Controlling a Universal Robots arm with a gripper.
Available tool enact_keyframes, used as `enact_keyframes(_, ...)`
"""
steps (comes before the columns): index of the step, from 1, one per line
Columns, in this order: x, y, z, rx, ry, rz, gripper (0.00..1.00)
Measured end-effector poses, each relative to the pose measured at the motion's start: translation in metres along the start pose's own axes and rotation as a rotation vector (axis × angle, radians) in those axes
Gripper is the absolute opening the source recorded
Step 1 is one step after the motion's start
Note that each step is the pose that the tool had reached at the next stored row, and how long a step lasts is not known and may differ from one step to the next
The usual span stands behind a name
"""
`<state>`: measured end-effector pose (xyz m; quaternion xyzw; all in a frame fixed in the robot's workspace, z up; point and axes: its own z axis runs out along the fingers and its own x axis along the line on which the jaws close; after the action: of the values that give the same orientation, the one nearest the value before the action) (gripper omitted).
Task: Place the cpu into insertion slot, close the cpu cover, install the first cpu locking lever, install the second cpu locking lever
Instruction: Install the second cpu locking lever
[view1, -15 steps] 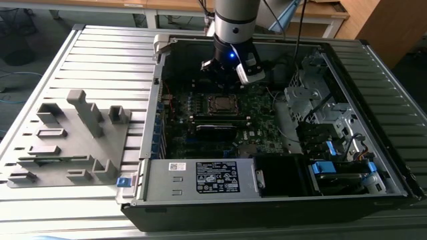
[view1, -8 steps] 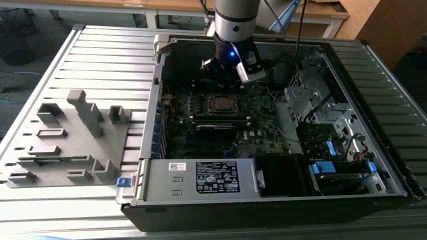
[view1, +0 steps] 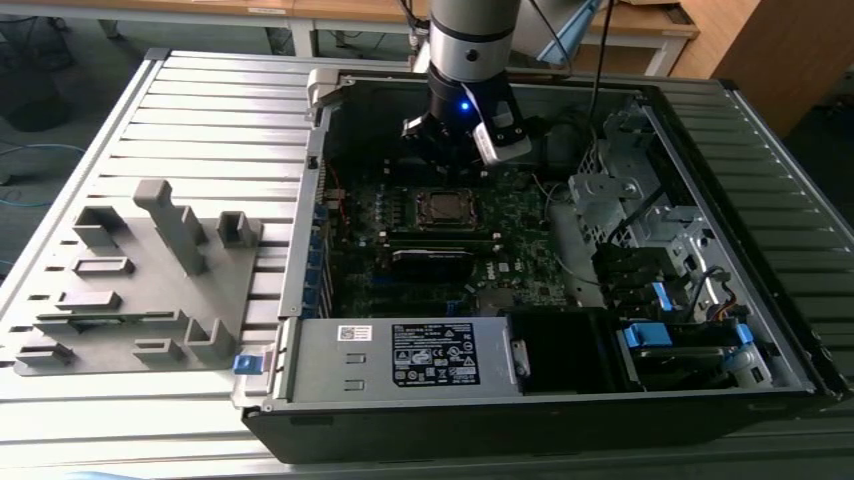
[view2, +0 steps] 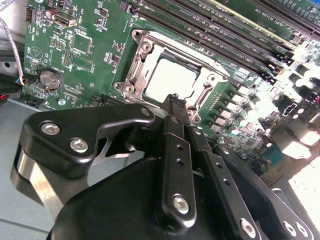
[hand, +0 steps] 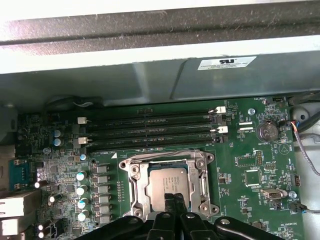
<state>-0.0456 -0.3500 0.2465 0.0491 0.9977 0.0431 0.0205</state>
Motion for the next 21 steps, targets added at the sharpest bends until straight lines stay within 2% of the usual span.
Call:
enact_keyframes(6,0.0,0.0,-0.0006,0.0004,0.0002,0.0,0.11)
enact_keyframes(13,-0.0002,0.0006,-0.0065,0.0001,0.0006,0.0,0.11)
enact_keyframes(18,-0.0003,0.0006,-0.0075,0.0051,0.0017,0.0,0.11)
enact_keyframes(21,-0.0003,0.0007,-0.0075,0.0053,0.0016,0.0,0.11)
